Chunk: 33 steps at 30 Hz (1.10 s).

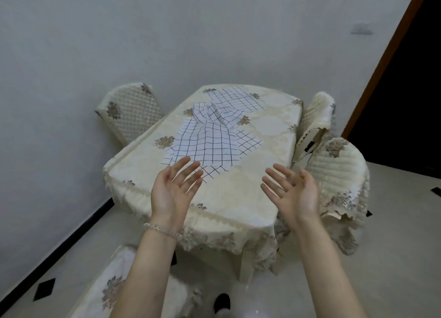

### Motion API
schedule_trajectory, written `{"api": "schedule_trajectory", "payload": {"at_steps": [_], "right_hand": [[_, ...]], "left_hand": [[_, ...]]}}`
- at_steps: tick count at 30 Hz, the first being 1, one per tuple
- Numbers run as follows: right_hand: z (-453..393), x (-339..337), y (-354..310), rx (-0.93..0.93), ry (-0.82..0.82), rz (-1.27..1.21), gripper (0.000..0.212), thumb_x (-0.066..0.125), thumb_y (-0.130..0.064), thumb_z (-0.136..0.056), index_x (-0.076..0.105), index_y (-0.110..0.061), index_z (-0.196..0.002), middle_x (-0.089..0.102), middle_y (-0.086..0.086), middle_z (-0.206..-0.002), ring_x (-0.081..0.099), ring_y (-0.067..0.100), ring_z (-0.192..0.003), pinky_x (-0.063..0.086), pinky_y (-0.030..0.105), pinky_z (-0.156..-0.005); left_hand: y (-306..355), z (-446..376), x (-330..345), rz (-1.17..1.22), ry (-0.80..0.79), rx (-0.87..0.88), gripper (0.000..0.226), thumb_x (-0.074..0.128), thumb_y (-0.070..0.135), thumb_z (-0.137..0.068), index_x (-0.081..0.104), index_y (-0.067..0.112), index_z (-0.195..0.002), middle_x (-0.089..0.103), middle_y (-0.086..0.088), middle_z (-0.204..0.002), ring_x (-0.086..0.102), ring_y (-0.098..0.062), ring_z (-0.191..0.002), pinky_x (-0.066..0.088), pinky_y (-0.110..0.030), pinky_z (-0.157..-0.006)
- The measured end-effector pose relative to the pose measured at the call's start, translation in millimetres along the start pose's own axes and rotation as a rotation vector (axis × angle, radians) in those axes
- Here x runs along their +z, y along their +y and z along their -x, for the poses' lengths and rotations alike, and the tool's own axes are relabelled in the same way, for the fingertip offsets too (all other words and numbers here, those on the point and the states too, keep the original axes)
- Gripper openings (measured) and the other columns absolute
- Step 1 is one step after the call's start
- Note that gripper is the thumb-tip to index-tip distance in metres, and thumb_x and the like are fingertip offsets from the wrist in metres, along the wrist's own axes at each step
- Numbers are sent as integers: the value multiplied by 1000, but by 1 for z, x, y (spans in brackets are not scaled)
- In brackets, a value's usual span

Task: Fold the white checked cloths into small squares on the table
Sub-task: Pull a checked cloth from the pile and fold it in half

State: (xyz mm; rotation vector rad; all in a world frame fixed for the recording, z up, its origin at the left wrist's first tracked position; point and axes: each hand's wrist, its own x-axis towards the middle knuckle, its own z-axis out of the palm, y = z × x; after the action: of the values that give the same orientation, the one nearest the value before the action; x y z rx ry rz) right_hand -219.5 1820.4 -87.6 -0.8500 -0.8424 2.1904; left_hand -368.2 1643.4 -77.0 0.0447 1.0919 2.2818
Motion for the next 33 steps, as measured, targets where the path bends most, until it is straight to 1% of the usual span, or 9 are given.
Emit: {"api": "schedule_trajectory", "payload": {"at_steps": [7,12,15,19,25,27,29,31,33], "right_hand": [[-105,62,-15,-37,-5,26,48,33,-37,-100,65,-2,-108,72,18,-104,67,34,-98,52,46,-92],[-171,89,-16,-4,18,-12,46,37,-36,-99,67,-2,-104,72,16,-95,67,31,-89,53,46,-90],[-205,92,-11,42,50,-17,46,39,-37,-99,67,-2,-105,70,14,-92,65,29,-85,53,46,-91],[-251,89,1,109,76,2,44,40,-37,-98,67,-3,-103,67,11,-88,63,27,-81,53,45,-90],[-308,72,18,202,71,100,39,41,-34,-99,67,-5,-100,64,8,-85,61,24,-77,54,39,-81],[-332,69,23,170,43,203,32,42,-28,-99,66,-7,-103,65,6,-86,63,23,-74,55,36,-77],[-353,67,31,54,-31,408,25,45,-19,-99,60,-14,-118,67,-6,-93,65,21,-80,56,33,-78],[-377,60,42,-45,-147,677,37,48,-17,-98,48,-30,-133,62,-18,-109,63,14,-96,52,27,-84],[-396,51,56,-56,-248,890,50,50,-19,-96,40,-45,-137,52,-18,-127,56,8,-110,43,21,-87]], "left_hand": [[23,-125,20,24,-11,-20,39,33,25,-96,63,6,-111,69,-13,-103,64,-28,-95,50,-37,-86],[30,-201,28,12,-11,-55,39,32,26,-97,63,6,-111,70,-13,-103,66,-27,-93,50,-37,-88],[15,-234,27,4,27,-116,39,32,26,-97,64,6,-110,70,-13,-103,65,-27,-93,49,-37,-89],[-14,-268,19,-8,81,-193,37,34,25,-96,64,6,-109,69,-14,-104,65,-28,-94,50,-37,-86],[-49,-309,26,-102,130,-195,35,39,23,-95,64,5,-111,70,-14,-105,66,-26,-92,50,-37,-87],[-66,-331,34,-255,165,-148,28,43,19,-94,66,7,-107,71,-11,-100,67,-24,-89,52,-34,-87],[-88,-351,38,-549,162,-81,24,46,14,-93,68,13,-103,72,-5,-100,66,-20,-93,51,-28,-85],[-120,-372,36,-896,114,-14,25,47,12,-92,67,21,-104,67,6,-108,61,-12,-102,46,-21,-86],[-151,-389,28,-1227,44,29,30,48,12,-91,65,25,-111,57,8,-121,53,-10,-113,42,-22,-92]]}}
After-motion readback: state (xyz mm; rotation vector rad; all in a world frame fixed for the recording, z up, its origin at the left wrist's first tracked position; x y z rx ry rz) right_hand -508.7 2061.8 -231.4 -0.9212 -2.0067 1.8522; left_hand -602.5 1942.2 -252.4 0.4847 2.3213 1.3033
